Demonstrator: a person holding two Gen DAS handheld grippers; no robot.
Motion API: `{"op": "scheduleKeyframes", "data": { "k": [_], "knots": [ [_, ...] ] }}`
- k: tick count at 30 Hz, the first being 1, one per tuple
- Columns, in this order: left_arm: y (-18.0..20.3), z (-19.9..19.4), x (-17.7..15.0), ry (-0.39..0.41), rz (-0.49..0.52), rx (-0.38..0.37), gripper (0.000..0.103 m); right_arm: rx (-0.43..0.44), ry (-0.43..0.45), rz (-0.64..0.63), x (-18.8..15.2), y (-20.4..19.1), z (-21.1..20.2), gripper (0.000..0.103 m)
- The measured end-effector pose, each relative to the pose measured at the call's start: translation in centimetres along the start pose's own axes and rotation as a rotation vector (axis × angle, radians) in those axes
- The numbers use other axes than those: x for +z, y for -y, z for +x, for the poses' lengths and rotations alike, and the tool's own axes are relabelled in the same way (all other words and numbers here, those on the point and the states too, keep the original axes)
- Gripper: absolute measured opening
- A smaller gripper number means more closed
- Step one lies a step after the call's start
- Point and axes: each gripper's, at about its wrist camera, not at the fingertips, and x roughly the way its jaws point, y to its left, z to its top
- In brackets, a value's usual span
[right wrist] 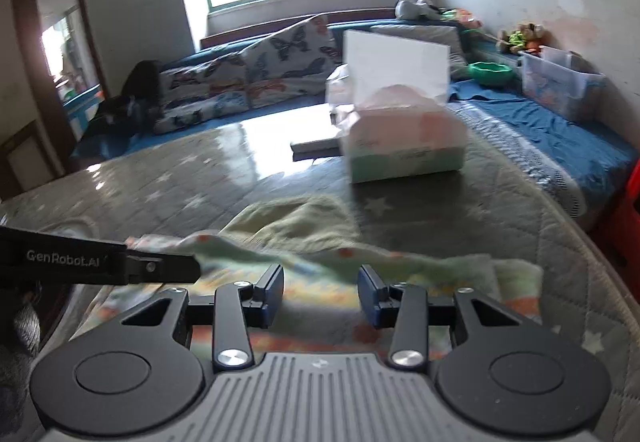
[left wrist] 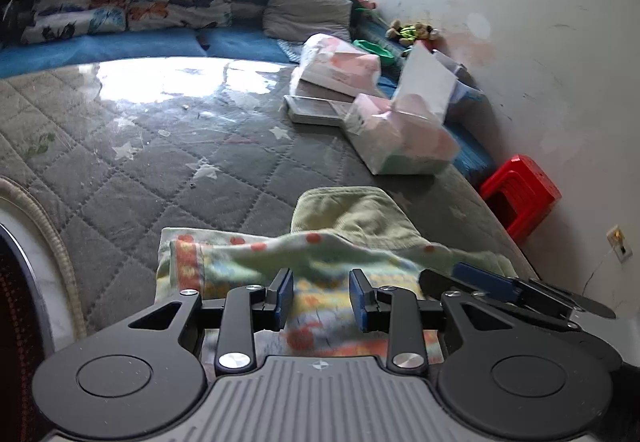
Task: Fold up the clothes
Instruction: 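Lay the folded edge down and open both grippers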
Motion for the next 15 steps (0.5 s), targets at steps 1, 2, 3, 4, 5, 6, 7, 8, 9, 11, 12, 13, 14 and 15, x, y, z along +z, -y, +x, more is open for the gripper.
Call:
{"op": "scheduleKeyframes", "data": {
  "k": [1, 2, 3, 4, 5, 6, 7, 8, 9, 11, 12, 13, 14, 15],
  "knots": [
    [0.1, -0.3, -0.3, 0.002, 0.013, 0.0, 0.033, 0.006, -0.007, -0.009, -0.2, -0.2, -0.1, 0.045],
    [0.3, -0.5, -0.6, 0.002, 0.022, 0.001, 0.033, 0.005, -0.014, -0.018, -0.4, -0.4, -0.1, 0.045],
    [0.3, -0.7, -0.8, 0.0, 0.027, 0.002, 0.033, 0.001, -0.019, -0.027, -0.7, -0.6, -0.2, 0.045],
    [0.4, -0.9, -1.1, 0.0, 0.034, 0.005, 0.033, -0.002, -0.022, -0.035, -0.9, -0.7, -0.3, 0.045],
    [0.5, -1.1, -1.4, 0.001, 0.043, 0.01, 0.035, -0.003, -0.024, -0.041, -1.0, -0.8, -0.6, 0.045],
    [0.5, -1.3, -1.7, 0.003, 0.052, 0.015, 0.035, -0.003, -0.026, -0.046, -1.2, -0.9, -0.8, 0.046],
    [0.6, -1.5, -2.0, 0.004, 0.061, 0.018, 0.035, 0.0, -0.029, -0.049, -1.3, -1.0, -1.1, 0.047],
    [0.7, -1.7, -2.4, 0.006, 0.068, 0.019, 0.035, 0.005, -0.032, -0.057, -1.6, -1.1, -1.4, 0.051],
    [0.7, -2.0, -2.7, 0.009, 0.076, 0.021, 0.035, 0.006, -0.035, -0.069, -1.9, -1.3, -1.7, 0.051],
    [0.9, -2.6, -3.4, 0.017, 0.091, 0.024, 0.04, -0.002, -0.037, -0.109, -2.8, -1.9, -2.5, 0.051],
    [1.0, -2.8, -3.9, 0.017, 0.1, 0.03, 0.04, -0.006, -0.036, -0.117, -3.1, -2.1, -2.8, 0.052],
    [1.1, -3.0, -4.3, 0.018, 0.112, 0.034, 0.04, -0.008, -0.035, -0.124, -3.4, -2.3, -3.1, 0.052],
    [1.2, -3.3, -4.7, 0.02, 0.123, 0.039, 0.041, -0.008, -0.033, -0.125, -3.7, -2.5, -3.4, 0.052],
    [1.3, -3.5, -5.1, 0.022, 0.134, 0.043, 0.042, -0.01, -0.03, -0.125, -4.1, -2.6, -3.8, 0.054]
  ]
}}
